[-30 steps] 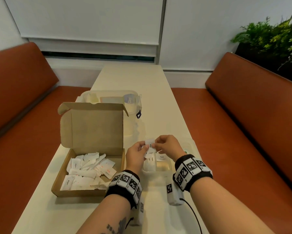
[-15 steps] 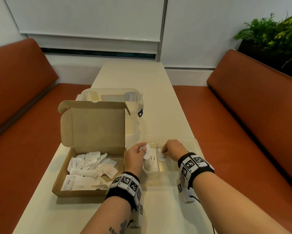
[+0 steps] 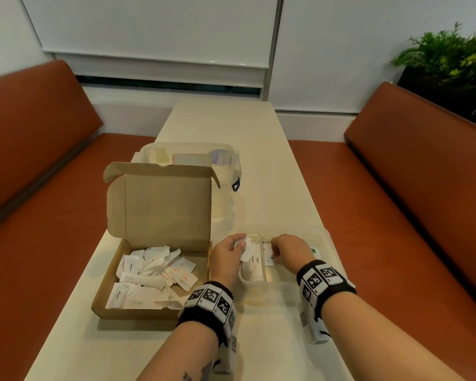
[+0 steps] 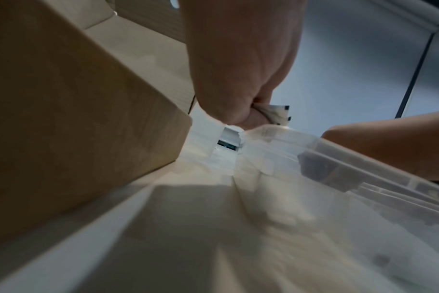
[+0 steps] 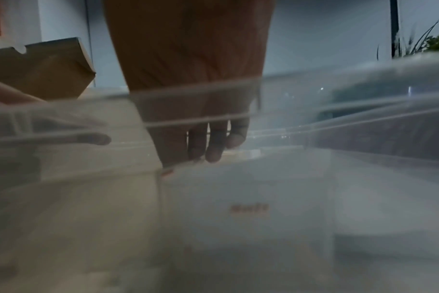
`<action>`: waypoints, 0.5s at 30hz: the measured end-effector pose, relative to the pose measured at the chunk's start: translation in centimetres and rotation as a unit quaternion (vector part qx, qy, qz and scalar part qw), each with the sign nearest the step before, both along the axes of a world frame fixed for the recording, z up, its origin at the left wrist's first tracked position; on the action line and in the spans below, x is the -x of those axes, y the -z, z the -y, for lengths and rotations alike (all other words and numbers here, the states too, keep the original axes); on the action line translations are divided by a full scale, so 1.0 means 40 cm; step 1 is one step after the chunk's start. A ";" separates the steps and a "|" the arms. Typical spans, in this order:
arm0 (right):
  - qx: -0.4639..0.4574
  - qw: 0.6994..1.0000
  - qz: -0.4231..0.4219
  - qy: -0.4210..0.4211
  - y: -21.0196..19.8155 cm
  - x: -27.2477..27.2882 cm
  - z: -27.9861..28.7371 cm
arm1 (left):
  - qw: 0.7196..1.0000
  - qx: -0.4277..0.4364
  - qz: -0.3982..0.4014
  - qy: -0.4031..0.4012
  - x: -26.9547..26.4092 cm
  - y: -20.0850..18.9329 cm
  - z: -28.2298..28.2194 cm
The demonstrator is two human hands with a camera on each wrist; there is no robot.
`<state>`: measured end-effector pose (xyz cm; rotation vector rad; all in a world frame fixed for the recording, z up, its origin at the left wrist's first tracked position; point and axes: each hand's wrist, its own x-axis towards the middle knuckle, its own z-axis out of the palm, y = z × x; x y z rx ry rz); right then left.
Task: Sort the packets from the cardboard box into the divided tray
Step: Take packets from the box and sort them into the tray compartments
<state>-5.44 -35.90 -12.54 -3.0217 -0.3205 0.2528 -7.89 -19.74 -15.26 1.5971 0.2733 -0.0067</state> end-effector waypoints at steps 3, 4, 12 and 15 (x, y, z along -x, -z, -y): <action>-0.010 1.000 0.002 0.013 0.005 -0.002 -0.004 | 1.000 -0.010 0.002 0.004 0.001 -0.001 0.000; -0.013 1.000 -0.001 0.017 0.005 -0.002 -0.005 | 1.000 -0.012 0.002 0.005 0.002 -0.001 -0.001; -0.286 0.949 0.023 0.128 -0.021 0.014 -0.041 | 0.999 0.036 0.002 -0.017 0.003 -0.017 0.007; -0.430 0.887 -0.064 0.155 -0.040 0.035 -0.072 | 0.997 0.068 0.006 -0.036 0.006 -0.023 0.014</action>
